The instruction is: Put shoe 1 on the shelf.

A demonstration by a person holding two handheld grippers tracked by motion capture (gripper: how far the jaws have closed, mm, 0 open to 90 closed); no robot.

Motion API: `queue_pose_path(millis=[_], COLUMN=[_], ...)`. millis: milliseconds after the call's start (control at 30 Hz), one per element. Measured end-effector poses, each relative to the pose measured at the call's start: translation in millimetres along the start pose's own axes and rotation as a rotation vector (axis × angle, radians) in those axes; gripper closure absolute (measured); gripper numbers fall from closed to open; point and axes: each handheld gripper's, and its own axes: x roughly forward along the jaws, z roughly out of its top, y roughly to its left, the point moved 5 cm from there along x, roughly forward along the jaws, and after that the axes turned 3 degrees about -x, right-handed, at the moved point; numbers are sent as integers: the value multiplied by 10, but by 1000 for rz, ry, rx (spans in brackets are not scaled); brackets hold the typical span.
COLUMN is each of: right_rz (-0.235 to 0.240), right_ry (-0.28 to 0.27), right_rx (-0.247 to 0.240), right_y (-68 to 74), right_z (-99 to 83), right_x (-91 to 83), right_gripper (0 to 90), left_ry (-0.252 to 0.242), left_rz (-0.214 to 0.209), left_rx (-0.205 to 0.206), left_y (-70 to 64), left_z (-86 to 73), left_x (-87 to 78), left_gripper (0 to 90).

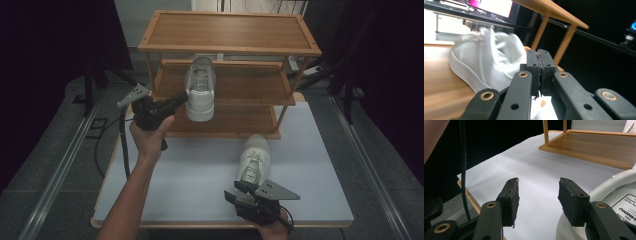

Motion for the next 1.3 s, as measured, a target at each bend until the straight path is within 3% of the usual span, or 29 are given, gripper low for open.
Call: queue_pose_path(millis=[100, 233, 400, 467, 533, 733, 967, 1233, 1300], right_rz=[-5, -5, -5, -4, -6, 2, 3, 5, 2], right_ry=[0, 6, 4, 0, -7, -6, -6, -12, -12], right_rx=[-2, -8, -6, -5, -2, -6, -7, -8, -11], right_y=[-4, 1, -10, -19, -22, -3, 1, 2, 5], right_z=[-1, -11, -10, -3, 8, 12, 17, 24, 28], right_x=[5, 13, 4, -9, -20, -22, -25, -35, -37], right_gripper=[503, 493, 492, 492, 492, 492, 492, 492, 492], left_ry=[28, 61, 78, 62, 63, 52, 64, 61, 60], left_rz=[-19, -10, 61, 29, 43, 68, 90, 78, 64], left_rx=[9, 22, 34, -1, 20, -6, 0, -5, -20], left_y=[-74, -117, -42, -13, -10, 83, 140, 152, 158], left_z=[-113, -243, -324, -318, -315, -287, -233, -241, -251], left_x=[35, 142, 272, 284, 297, 354, 456, 454, 425], left_gripper=[898, 900, 900, 900, 900, 900, 900, 898, 859])
